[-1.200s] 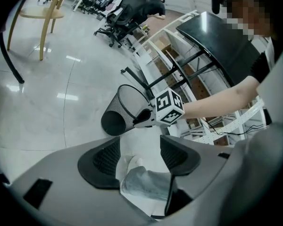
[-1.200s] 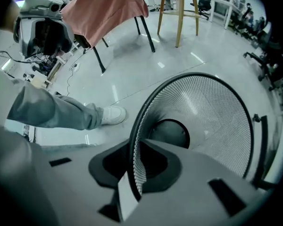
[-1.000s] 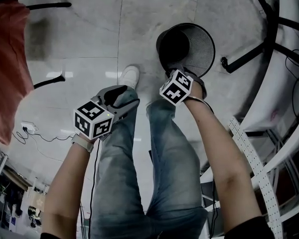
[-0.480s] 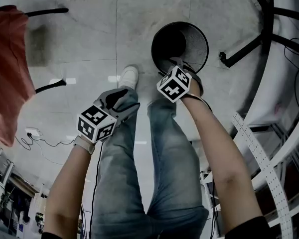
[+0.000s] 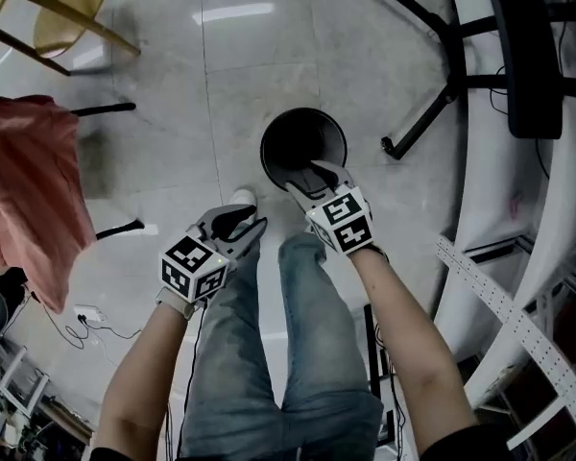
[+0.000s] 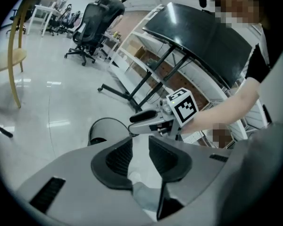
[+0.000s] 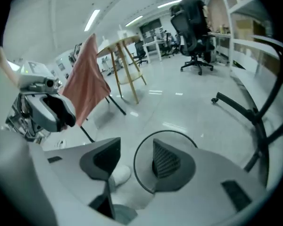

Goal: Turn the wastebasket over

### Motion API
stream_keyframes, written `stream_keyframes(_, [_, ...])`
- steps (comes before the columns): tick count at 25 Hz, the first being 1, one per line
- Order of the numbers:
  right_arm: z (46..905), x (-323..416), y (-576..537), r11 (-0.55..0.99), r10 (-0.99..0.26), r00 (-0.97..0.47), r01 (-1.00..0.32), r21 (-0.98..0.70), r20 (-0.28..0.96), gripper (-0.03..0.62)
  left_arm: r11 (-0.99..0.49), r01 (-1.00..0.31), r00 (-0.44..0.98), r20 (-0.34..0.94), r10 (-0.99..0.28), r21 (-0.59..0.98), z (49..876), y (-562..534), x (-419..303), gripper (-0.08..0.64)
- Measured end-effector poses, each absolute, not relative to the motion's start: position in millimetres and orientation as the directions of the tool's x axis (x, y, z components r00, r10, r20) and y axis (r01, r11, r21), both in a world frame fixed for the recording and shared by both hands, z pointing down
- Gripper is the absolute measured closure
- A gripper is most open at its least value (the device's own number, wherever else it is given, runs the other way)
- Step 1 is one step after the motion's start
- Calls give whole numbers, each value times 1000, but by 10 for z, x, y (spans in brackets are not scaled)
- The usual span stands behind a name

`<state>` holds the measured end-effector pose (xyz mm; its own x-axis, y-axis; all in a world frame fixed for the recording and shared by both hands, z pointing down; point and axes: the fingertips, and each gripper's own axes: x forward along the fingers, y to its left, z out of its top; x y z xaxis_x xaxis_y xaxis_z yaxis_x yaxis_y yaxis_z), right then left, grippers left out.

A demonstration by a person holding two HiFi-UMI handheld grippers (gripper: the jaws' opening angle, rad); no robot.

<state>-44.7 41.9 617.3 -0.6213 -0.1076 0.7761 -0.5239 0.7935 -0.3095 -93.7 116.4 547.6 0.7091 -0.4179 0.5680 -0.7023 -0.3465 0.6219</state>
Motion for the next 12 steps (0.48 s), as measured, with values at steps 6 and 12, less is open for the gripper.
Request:
stream_keyframes(6, [5018, -263, 261, 629, -254, -781, -582, -516, 570, 581, -411, -691, 715, 483, -505, 594, 4591, 687, -738, 545])
stream_keyframes(12, [3945, -6, 372, 607, -357, -791, -600, -521, 496, 583, -490, -655, 752, 437, -493, 575, 3710, 711, -394, 546])
